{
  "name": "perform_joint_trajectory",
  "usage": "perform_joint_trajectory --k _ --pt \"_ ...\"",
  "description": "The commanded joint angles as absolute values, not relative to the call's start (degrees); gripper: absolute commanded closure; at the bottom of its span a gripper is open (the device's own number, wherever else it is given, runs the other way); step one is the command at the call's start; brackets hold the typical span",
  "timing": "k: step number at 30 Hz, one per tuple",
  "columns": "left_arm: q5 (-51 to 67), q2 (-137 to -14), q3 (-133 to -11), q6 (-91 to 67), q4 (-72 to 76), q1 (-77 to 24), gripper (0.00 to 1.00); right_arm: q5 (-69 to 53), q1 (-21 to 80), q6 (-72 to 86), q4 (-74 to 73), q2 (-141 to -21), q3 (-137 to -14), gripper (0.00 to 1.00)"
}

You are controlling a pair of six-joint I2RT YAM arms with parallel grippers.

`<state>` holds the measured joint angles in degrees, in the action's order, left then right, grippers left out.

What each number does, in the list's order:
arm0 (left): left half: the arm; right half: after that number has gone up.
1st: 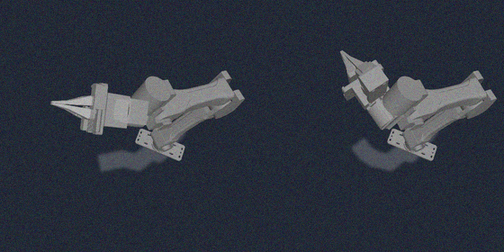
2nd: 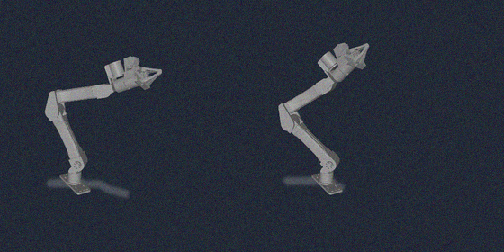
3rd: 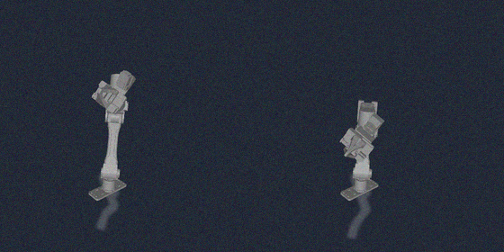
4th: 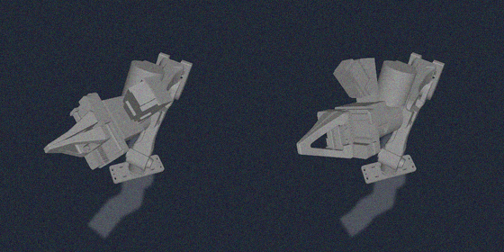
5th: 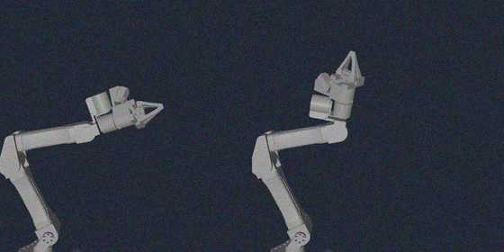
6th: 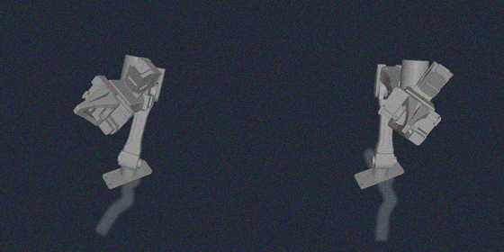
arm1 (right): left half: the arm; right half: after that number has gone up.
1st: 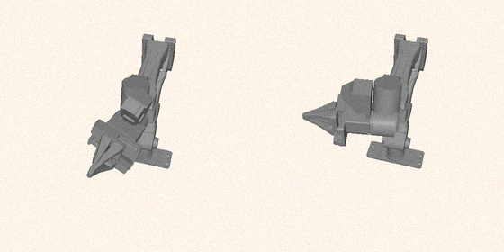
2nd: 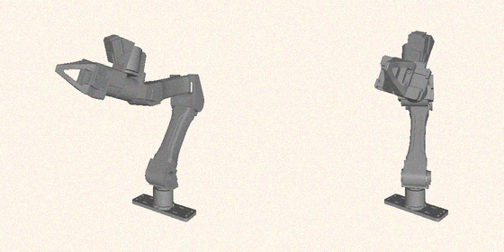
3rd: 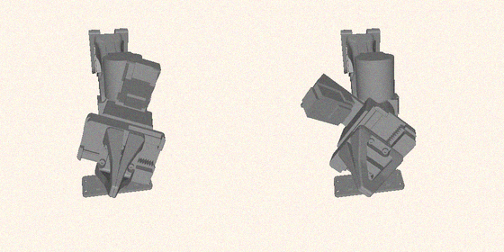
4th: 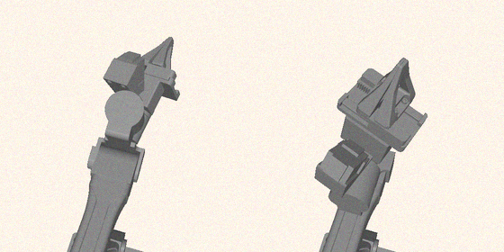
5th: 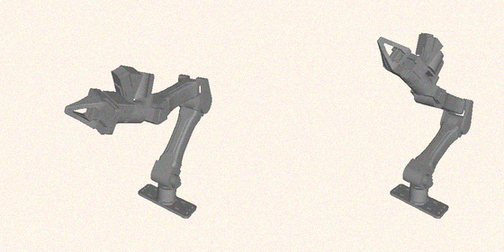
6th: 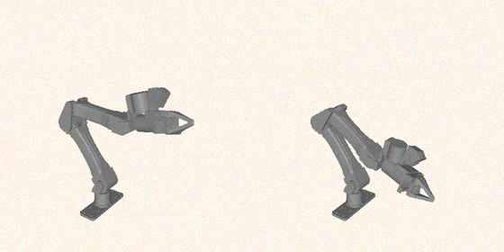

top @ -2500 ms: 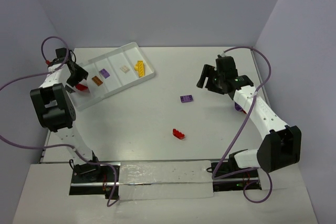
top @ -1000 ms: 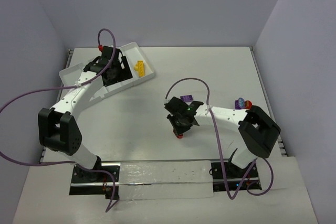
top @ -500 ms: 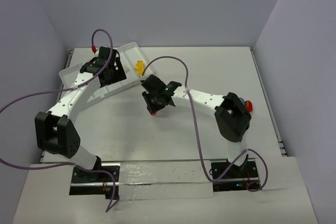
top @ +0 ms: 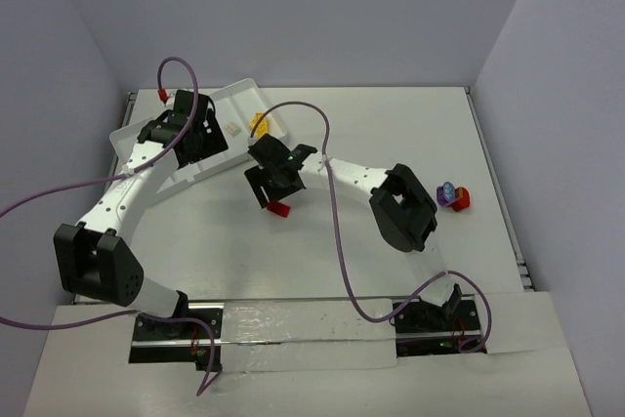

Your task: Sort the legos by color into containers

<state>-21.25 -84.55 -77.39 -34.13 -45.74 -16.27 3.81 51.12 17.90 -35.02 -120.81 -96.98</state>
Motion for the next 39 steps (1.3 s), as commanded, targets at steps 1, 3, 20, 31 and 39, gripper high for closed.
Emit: perform_joint_trajectory --k 1,3,20,31,39 --pt "-16.17 -82.98 -76.76 -36.32 -45.50 -15.91 0.09 3.47 49.22 17.20 -36.63 -116.46 -99.91 0.24" --pt "-14.03 -82.97 -75.90 -37.24 -44.04 -16.31 0.10 3.33 47.92 18.23 -36.59 -112.23 -98.23 0.24" --pt "-10.26 -100.76 -78.76 -74.50 -44.57 -34.45 0.02 7.02 27.69 23.82 -35.58 -78.69 -69.34 0.24" --pt "-9.31 -111.87 -79.43 -83.17 -44.10 -35.64 0.06 6.18 27.65 22.93 -37.21 -76.75 -68.70 0.24" --pt "-9.40 -113.96 -80.84 -84.50 -45.56 -35.95 0.36 6.50 27.69 22.76 -37.35 -76.86 -68.77 0.24"
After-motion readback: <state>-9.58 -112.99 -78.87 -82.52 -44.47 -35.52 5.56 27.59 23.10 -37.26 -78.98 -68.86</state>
